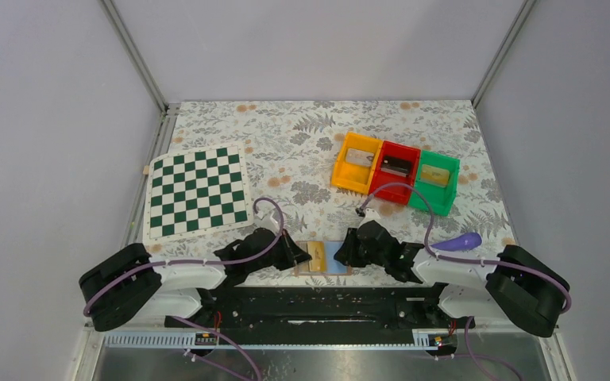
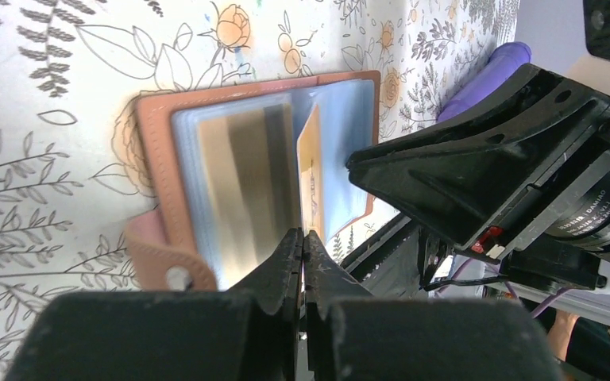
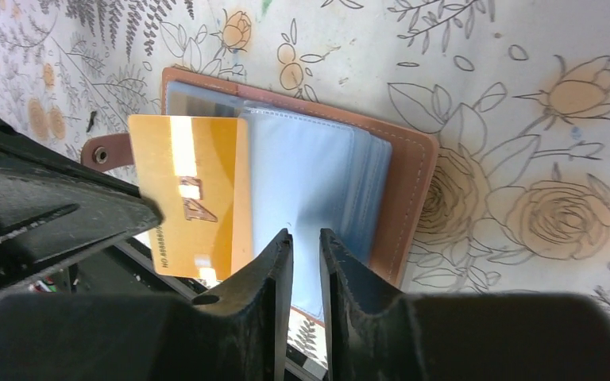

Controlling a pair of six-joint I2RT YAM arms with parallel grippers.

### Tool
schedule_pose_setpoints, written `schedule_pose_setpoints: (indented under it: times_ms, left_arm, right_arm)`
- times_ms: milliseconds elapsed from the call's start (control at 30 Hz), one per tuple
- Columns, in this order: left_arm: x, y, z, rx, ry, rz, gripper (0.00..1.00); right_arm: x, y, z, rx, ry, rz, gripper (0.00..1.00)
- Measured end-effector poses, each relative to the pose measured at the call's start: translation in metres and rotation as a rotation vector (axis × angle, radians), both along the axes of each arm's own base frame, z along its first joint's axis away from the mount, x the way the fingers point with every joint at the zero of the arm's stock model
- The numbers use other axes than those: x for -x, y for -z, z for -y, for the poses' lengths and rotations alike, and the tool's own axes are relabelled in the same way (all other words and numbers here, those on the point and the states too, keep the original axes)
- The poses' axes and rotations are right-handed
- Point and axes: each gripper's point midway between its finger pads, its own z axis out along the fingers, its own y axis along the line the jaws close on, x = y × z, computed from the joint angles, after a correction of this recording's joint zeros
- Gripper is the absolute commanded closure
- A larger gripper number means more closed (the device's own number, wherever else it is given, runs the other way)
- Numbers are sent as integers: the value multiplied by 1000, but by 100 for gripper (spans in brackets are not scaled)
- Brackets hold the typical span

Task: Take the credit cards out of the card holder
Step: Remove the credit card from the card holder.

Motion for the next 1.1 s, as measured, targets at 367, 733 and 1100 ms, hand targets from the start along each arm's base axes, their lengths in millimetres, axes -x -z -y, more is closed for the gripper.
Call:
schedule_pose_setpoints:
  times_ms: [367,733,1100]
  left_arm:
    - [5,-26,-26,-57,33,86,100]
    - [39,-87,-8,-27,397,249,100]
    - [66,-94,-4,21,590,265,100]
  right_arm:
    - [-6,-54,7,13,-134,167,52]
    - [5,-158,-10,-71,-487,416,38]
    - [43,-140,-21,-144,-747,269,33]
